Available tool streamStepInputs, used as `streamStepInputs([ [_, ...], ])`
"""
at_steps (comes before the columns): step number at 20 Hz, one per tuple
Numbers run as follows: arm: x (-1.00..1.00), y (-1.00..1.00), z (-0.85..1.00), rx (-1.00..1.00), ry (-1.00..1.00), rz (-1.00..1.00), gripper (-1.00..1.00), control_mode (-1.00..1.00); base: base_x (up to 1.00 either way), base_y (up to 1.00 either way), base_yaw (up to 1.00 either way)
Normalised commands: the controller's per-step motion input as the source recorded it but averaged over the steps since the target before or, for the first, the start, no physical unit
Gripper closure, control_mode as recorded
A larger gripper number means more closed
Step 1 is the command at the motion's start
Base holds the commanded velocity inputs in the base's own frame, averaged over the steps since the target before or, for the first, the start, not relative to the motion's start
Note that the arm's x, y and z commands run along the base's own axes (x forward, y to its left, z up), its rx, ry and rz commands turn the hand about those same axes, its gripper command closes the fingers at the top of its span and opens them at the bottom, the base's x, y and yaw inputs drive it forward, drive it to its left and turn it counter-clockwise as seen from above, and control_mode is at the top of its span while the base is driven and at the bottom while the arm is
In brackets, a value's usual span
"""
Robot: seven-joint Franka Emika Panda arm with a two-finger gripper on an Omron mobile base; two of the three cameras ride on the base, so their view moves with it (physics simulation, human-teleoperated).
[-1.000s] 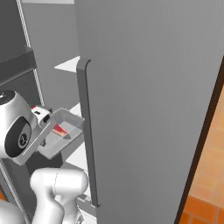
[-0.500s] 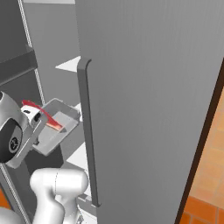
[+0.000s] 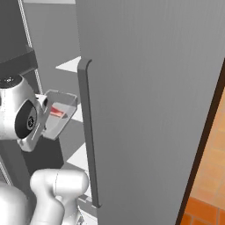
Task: Take the meat container that has the steak and place it on the second highest rack of the freezer. Then take the vegetable container that has the tomato and carrot and place it on the highest rack of the freezer.
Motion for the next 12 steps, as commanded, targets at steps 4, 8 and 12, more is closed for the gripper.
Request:
streamStepInputs([
  [4,0.55,0.0,-0.24,0.0,0.02,0.04,1.0,-1.0,0.0,0.0,0.0],
  [8,0.49,-0.02,-0.29,0.0,0.0,0.0,1.0,-1.0,0.0,0.0,0.0],
  [12,0.42,-0.16,-0.24,0.0,0.0,0.0,1.0,-1.0,0.0,0.0,0.0],
])
